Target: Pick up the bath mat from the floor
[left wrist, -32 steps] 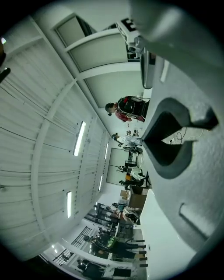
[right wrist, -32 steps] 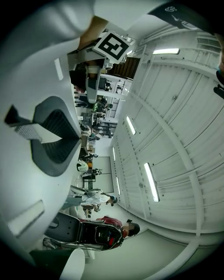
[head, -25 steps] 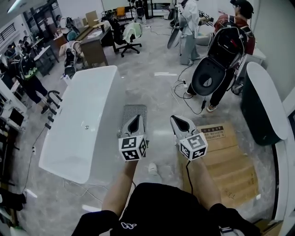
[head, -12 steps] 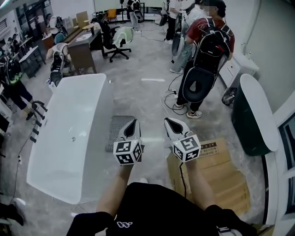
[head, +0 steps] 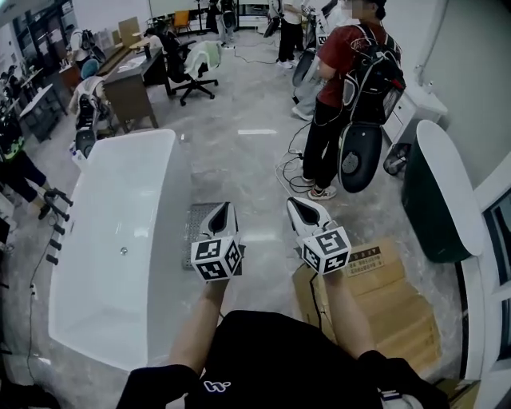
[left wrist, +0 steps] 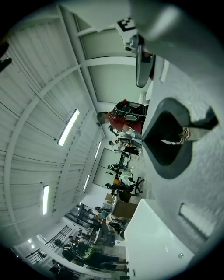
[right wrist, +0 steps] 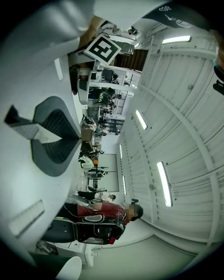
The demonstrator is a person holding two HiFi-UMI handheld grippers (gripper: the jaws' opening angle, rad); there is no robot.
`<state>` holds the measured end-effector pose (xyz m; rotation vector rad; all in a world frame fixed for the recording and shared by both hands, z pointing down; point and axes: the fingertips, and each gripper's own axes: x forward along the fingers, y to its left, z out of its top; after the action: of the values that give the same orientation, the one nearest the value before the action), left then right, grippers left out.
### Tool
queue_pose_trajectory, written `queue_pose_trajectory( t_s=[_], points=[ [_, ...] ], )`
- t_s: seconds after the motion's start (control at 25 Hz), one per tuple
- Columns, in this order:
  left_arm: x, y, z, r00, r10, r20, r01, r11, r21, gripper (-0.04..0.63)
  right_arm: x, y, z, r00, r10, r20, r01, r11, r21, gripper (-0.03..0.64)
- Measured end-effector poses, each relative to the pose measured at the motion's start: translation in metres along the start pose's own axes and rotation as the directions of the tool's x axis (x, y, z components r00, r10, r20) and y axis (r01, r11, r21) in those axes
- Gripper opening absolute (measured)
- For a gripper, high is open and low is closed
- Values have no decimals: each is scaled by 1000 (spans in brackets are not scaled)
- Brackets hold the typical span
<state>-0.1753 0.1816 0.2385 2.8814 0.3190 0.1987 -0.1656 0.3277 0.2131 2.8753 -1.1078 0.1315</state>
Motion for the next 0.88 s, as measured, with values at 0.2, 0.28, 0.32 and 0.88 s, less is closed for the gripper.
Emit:
queue_pose_trajectory(
  t_s=[0.2, 0.28, 0.32, 0.88],
  points=[
    [18, -2, -3, 1000, -14, 6, 13, 1000, 8, 0, 2, -35, -26, 994, -81, -70, 82, 997, 7, 6],
    [25, 2, -7, 1000, -10, -4, 10, 1000, -6, 0, 5, -49, -33, 990, -113, -82, 117, 992, 39, 6],
    [29, 4, -9, 1000, -7, -11, 7, 1000, -12, 0, 8, -55, -35, 989, -122, -83, 127, 991, 53, 6],
    [141, 77, 15, 990, 144, 6, -144, 990, 11, 0, 165, -126, -26, 999, 42, -12, -41, 992, 116, 6]
  ],
)
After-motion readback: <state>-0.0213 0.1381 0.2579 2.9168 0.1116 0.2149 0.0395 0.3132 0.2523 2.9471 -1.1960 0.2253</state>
